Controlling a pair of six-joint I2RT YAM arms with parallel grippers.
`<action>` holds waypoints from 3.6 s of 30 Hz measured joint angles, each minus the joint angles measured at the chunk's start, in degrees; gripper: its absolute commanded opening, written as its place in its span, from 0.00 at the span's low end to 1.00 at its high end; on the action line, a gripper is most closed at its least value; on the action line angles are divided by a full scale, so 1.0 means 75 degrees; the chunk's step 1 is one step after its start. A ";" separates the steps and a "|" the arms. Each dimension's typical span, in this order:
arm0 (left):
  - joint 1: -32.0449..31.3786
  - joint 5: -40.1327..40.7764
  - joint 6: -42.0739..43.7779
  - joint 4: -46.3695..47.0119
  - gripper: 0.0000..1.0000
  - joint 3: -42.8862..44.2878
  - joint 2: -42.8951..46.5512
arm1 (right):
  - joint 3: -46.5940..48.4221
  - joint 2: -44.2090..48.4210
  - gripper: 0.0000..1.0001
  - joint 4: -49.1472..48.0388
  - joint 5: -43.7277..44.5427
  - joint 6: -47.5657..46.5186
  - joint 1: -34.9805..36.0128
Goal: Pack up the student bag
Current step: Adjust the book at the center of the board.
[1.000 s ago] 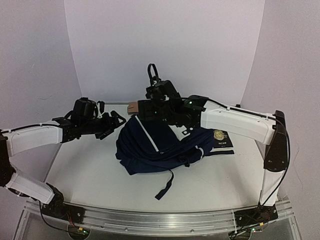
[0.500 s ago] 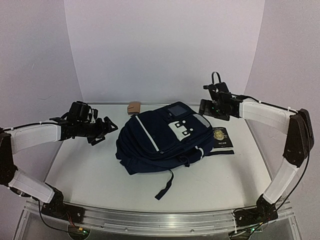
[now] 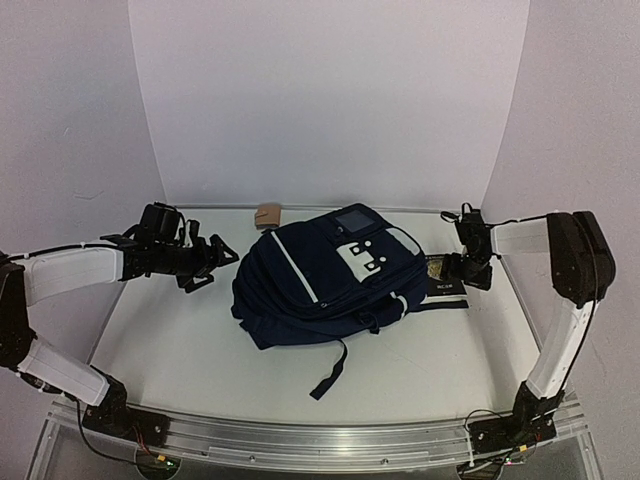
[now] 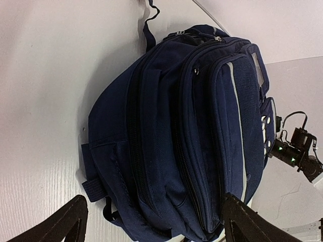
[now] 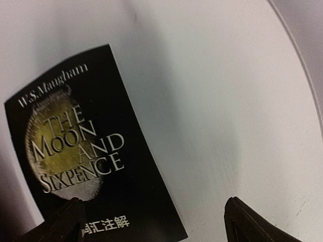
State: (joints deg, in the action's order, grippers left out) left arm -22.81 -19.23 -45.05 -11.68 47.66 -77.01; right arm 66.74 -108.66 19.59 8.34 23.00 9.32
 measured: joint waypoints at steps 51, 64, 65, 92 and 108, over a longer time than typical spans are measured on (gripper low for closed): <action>0.0000 0.0117 0.0290 -0.0515 0.93 -0.0213 0.0542 | 0.0632 -0.0511 0.94 -0.0001 -0.0619 -0.0449 0.0499; 0.0000 0.0197 0.0294 -0.0660 0.93 -0.0213 0.0844 | 0.1251 -0.1157 0.86 0.0088 -0.0522 -0.0474 0.0598; 0.0000 0.0200 0.0294 -0.0665 0.93 -0.0213 0.0880 | 0.1252 -0.1157 0.81 0.0084 -0.0577 -0.0490 0.0598; 0.0000 0.0534 0.0408 -0.1050 0.94 -0.0486 0.1562 | 0.1335 -0.1271 0.00 -0.0064 -0.0353 0.0031 0.0551; 0.0000 0.0528 0.0476 -0.1044 0.94 -0.0490 0.1473 | 0.0696 -0.0694 0.07 0.0383 0.0011 -0.0178 -0.0447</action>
State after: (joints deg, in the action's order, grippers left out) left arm -22.81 -15.27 -41.48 -19.51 43.99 -65.97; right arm 71.96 -113.87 22.46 8.42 21.66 5.96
